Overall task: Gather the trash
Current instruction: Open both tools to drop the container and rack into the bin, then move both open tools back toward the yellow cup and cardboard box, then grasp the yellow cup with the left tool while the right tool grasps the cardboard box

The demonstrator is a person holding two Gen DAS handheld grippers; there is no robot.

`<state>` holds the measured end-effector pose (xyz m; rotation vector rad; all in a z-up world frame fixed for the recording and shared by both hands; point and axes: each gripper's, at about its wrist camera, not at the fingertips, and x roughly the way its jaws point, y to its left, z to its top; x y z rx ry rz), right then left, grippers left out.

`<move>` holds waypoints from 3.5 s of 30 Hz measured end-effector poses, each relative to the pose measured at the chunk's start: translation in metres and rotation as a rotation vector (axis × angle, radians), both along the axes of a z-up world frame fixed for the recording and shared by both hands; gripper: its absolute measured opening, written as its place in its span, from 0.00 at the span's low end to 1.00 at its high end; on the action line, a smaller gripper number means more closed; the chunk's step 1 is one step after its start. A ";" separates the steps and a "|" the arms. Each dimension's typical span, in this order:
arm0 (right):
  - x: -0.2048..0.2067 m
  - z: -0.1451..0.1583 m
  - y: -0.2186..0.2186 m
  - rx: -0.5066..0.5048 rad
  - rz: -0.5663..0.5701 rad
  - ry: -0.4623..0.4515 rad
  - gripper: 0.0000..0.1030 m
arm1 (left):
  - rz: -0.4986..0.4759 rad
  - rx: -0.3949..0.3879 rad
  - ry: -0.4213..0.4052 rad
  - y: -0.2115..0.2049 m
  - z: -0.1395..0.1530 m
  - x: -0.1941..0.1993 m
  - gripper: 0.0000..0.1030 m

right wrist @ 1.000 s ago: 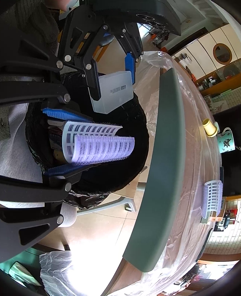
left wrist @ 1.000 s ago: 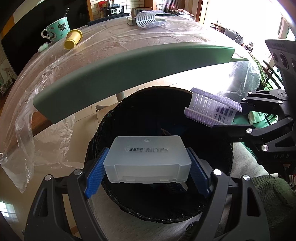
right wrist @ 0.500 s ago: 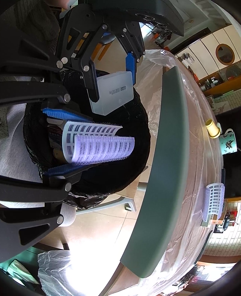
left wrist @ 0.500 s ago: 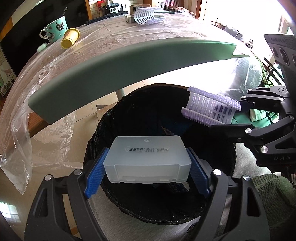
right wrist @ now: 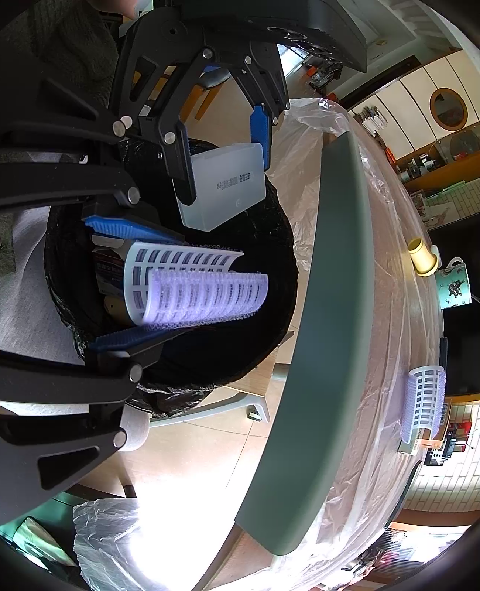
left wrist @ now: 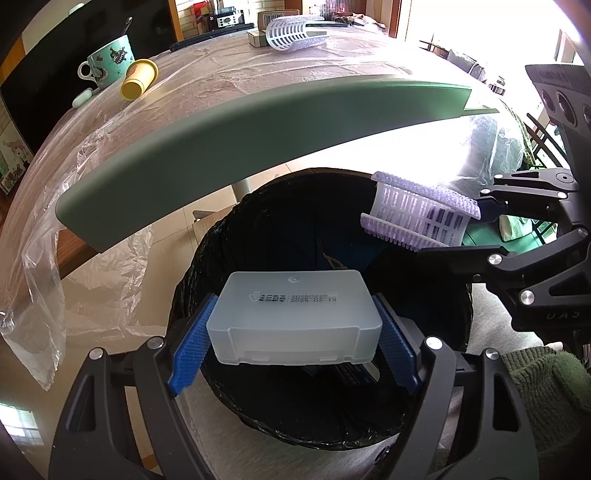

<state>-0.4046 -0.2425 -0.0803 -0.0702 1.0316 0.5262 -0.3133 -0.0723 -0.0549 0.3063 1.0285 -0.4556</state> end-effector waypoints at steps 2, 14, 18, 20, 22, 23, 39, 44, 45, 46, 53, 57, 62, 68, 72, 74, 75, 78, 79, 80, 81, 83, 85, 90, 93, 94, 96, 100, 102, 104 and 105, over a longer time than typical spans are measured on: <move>0.000 0.000 0.000 0.000 0.000 0.000 0.40 | 0.000 0.002 0.000 0.000 0.000 0.000 0.80; 0.000 0.001 -0.002 0.029 -0.014 -0.001 0.60 | 0.018 -0.044 -0.029 0.005 0.005 0.003 0.91; -0.001 0.007 -0.005 0.038 -0.028 -0.017 0.66 | 0.025 -0.073 -0.014 0.010 0.008 0.005 0.91; -0.002 0.012 -0.008 0.044 -0.039 -0.031 0.70 | 0.024 -0.064 -0.021 0.011 0.011 0.003 0.91; -0.005 0.020 -0.013 0.041 -0.053 -0.050 0.74 | 0.019 -0.068 -0.037 0.013 0.020 -0.003 0.91; -0.009 0.030 -0.016 0.037 -0.062 -0.070 0.74 | 0.019 -0.074 -0.052 0.014 0.026 -0.005 0.91; 0.017 0.172 -0.049 0.098 -0.250 -0.618 0.96 | 0.097 -0.261 -0.319 0.057 0.151 0.039 0.99; 0.081 0.161 -0.038 0.022 -0.282 -0.499 0.96 | 0.115 -0.161 -0.250 0.046 0.131 0.082 0.99; 0.093 0.157 -0.035 0.012 -0.293 -0.481 0.96 | 0.121 -0.155 -0.229 0.047 0.128 0.090 0.99; 0.114 0.154 -0.033 -0.006 -0.313 -0.448 0.96 | 0.128 -0.149 -0.203 0.048 0.123 0.102 0.99; 0.217 0.123 -0.031 0.009 -0.396 -0.219 0.96 | 0.141 -0.106 -0.119 0.047 0.098 0.155 0.99; 0.260 0.107 -0.030 -0.022 -0.441 -0.145 0.96 | 0.141 -0.067 -0.110 0.042 0.088 0.175 0.98; 0.291 0.095 -0.030 -0.028 -0.470 -0.088 0.96 | 0.140 -0.072 -0.052 0.040 0.075 0.196 0.84; 0.306 0.088 -0.027 -0.018 -0.470 -0.051 0.96 | 0.146 -0.086 -0.032 0.038 0.071 0.207 0.80; 0.310 0.089 -0.025 -0.019 -0.466 -0.053 0.96 | 0.133 -0.077 -0.035 0.034 0.069 0.209 0.79; 0.314 0.088 -0.026 -0.017 -0.469 -0.044 0.95 | 0.129 -0.075 -0.013 0.033 0.065 0.212 0.67; 0.317 0.087 -0.027 -0.017 -0.478 -0.038 0.94 | 0.133 -0.072 -0.017 0.033 0.065 0.212 0.64; 0.324 0.082 -0.029 0.002 -0.477 -0.005 0.85 | 0.136 -0.046 -0.031 0.031 0.065 0.212 0.52; 0.326 0.080 -0.029 -0.002 -0.474 0.003 0.75 | 0.135 -0.044 -0.031 0.031 0.065 0.213 0.50; 0.327 0.079 -0.028 -0.009 -0.473 0.004 0.65 | 0.136 -0.044 -0.031 0.031 0.066 0.213 0.49; 0.327 0.079 -0.027 -0.014 -0.466 0.000 0.64 | 0.137 -0.044 -0.035 0.031 0.066 0.212 0.43; 0.324 0.081 -0.026 -0.013 -0.450 -0.030 0.59 | 0.135 -0.044 -0.044 0.032 0.066 0.212 0.34; 0.321 0.083 -0.026 0.000 -0.435 -0.047 0.58 | 0.123 -0.037 -0.055 0.031 0.066 0.211 0.31; 0.314 0.093 -0.032 0.039 -0.422 -0.086 0.56 | 0.103 -0.045 -0.058 0.027 0.068 0.206 0.31; 0.311 0.100 -0.035 0.055 -0.424 -0.102 0.56 | 0.111 -0.048 -0.070 0.026 0.071 0.204 0.31; 0.309 0.102 -0.037 0.064 -0.424 -0.107 0.56 | 0.111 -0.048 -0.074 0.026 0.072 0.203 0.31; 0.306 0.107 -0.039 0.079 -0.427 -0.125 0.56 | 0.108 -0.053 -0.075 0.025 0.074 0.202 0.31; 0.295 0.118 -0.043 0.114 -0.403 -0.144 0.56 | 0.117 -0.061 -0.086 0.024 0.079 0.199 0.31; 0.286 0.123 -0.045 0.128 -0.395 -0.157 0.56 | 0.115 -0.073 -0.084 0.025 0.080 0.197 0.31; 0.274 0.127 -0.046 0.147 -0.379 -0.168 0.56 | 0.116 -0.088 -0.077 0.026 0.081 0.196 0.31; 0.269 0.129 -0.046 0.156 -0.372 -0.172 0.56 | 0.116 -0.091 -0.075 0.027 0.081 0.197 0.31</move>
